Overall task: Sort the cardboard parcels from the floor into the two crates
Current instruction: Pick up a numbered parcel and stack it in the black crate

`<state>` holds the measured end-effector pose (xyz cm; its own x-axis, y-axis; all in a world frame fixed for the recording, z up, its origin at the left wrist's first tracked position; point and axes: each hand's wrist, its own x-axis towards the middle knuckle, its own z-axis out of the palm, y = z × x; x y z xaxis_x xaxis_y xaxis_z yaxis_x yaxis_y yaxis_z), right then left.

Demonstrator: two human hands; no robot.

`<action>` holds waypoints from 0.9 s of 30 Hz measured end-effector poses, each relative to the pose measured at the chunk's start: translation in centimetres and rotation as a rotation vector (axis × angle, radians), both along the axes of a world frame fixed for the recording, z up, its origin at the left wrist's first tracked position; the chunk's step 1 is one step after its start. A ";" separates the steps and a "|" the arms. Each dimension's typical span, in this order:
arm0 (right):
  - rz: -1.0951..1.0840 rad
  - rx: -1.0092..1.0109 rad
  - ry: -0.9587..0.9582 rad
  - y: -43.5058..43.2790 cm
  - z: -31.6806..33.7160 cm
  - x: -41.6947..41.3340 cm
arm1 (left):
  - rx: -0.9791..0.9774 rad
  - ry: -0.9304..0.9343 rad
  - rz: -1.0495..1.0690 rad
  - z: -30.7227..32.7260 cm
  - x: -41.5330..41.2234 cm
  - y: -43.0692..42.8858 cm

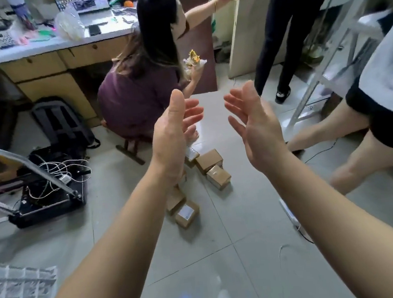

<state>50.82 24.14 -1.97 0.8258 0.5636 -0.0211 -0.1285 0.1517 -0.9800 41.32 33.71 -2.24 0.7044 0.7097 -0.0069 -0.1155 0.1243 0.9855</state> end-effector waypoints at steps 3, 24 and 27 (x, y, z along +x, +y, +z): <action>-0.036 -0.011 0.026 0.5 -1.0 3.3 | -0.001 0.018 -0.018 -0.6 3.9 0.9; -0.068 -0.238 0.113 17.1 -11.0 28.4 | -0.142 0.185 0.040 -10.2 28.3 18.4; -0.038 -0.291 0.119 18.5 -13.8 31.2 | -0.180 0.226 0.055 -13.1 30.4 19.5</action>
<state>81.97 42.69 -15.74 0.8283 0.4882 -0.2748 -0.2448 -0.1258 -0.9614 71.76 53.17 -15.36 0.6315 0.7198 -0.2881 0.0928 0.2988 0.9498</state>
